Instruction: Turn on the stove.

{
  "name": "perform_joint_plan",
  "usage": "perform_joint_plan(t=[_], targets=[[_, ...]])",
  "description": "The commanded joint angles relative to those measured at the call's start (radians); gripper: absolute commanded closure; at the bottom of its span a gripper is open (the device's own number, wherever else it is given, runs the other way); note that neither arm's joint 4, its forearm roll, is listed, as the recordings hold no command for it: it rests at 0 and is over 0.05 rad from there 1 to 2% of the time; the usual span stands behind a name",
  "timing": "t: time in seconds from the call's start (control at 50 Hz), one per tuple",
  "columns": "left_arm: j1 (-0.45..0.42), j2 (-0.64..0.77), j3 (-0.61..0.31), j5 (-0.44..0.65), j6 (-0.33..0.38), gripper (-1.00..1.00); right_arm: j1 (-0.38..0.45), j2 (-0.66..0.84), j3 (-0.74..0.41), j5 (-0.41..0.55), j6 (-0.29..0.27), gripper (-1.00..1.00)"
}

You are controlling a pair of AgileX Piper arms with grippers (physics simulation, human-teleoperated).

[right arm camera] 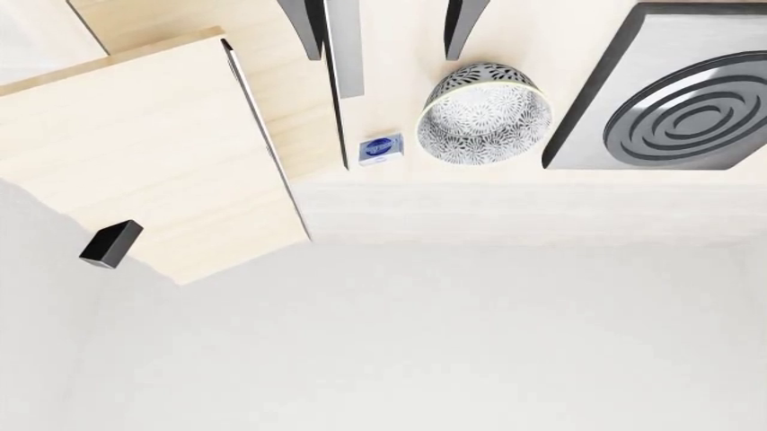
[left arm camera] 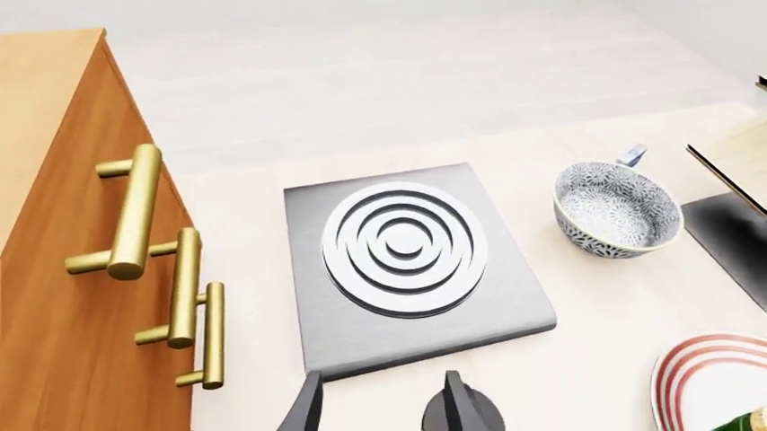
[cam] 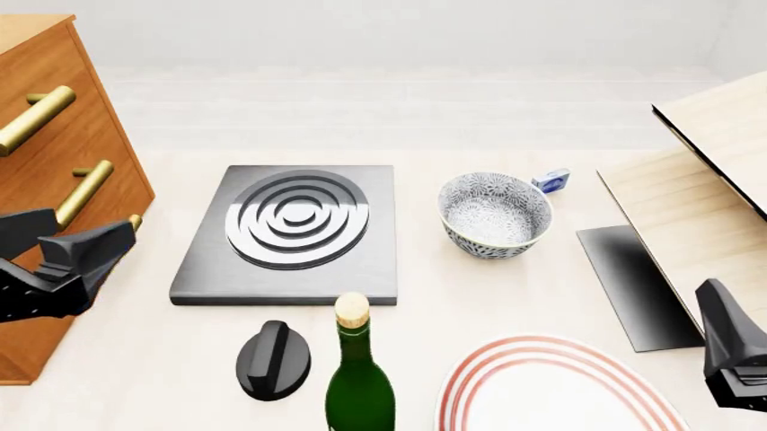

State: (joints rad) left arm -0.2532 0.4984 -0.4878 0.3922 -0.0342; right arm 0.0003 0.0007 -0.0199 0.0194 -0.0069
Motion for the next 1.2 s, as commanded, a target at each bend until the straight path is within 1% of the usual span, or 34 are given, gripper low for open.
perform_joint_plan(t=[0.02,0.04,0.06,0.14,0.18,0.2,0.22,0.26,0.3,0.34,0.44,0.58,0.7,0.88,1.2], targets=[[-0.081,0.080,-0.054,0.038,-0.011,-1.00,0.000,0.000,0.003,-0.003,0.000,-1.00],[-0.081,0.080,-0.054,0.038,-0.011,-1.00,0.000,0.000,0.003,-0.003,0.000,-1.00],[-0.093,0.095,-0.056,0.035,0.004,-1.00,0.000,0.000,0.004,-0.004,0.000,-1.00],[-0.108,0.120,-0.052,0.029,0.000,-1.00,0.000,0.000,0.006,-0.005,0.000,-1.00],[-0.110,0.124,-0.043,0.024,0.011,-1.00,0.000,0.000,0.006,-0.006,0.000,-1.00],[-0.129,0.144,-0.034,0.018,0.001,-1.00,0.000,0.000,0.006,-0.006,0.000,-1.00],[-0.126,0.133,-0.027,0.015,0.009,-1.00,0.000,0.000,0.007,-0.007,0.000,-1.00],[-0.133,0.152,-0.017,0.007,-0.002,-1.00,0.000,0.001,0.007,-0.008,0.000,-1.00],[-0.132,0.148,-0.014,0.005,0.005,-1.00,0.000,0.001,0.008,-0.008,0.000,-1.00],[-0.137,0.164,-0.008,-0.002,-0.008,-1.00,0.000,0.001,0.009,-0.009,0.000,-1.00],[-0.143,0.189,-0.012,-0.021,0.001,-1.00,0.000,0.001,0.010,-0.010,0.000,-1.00],[-0.153,0.247,0.013,-0.081,-0.005,-1.00,0.000,0.002,0.015,-0.016,0.000,-1.00],[-0.178,0.292,0.036,-0.117,-0.026,-1.00,-0.001,0.003,0.015,-0.017,0.000,-1.00],[-0.195,0.336,0.040,-0.153,-0.043,-1.00,-0.001,0.003,0.016,-0.018,0.000,-1.00],[-0.239,0.442,0.066,-0.248,-0.116,-1.00,-0.001,0.003,0.016,-0.018,0.000,-1.00]])
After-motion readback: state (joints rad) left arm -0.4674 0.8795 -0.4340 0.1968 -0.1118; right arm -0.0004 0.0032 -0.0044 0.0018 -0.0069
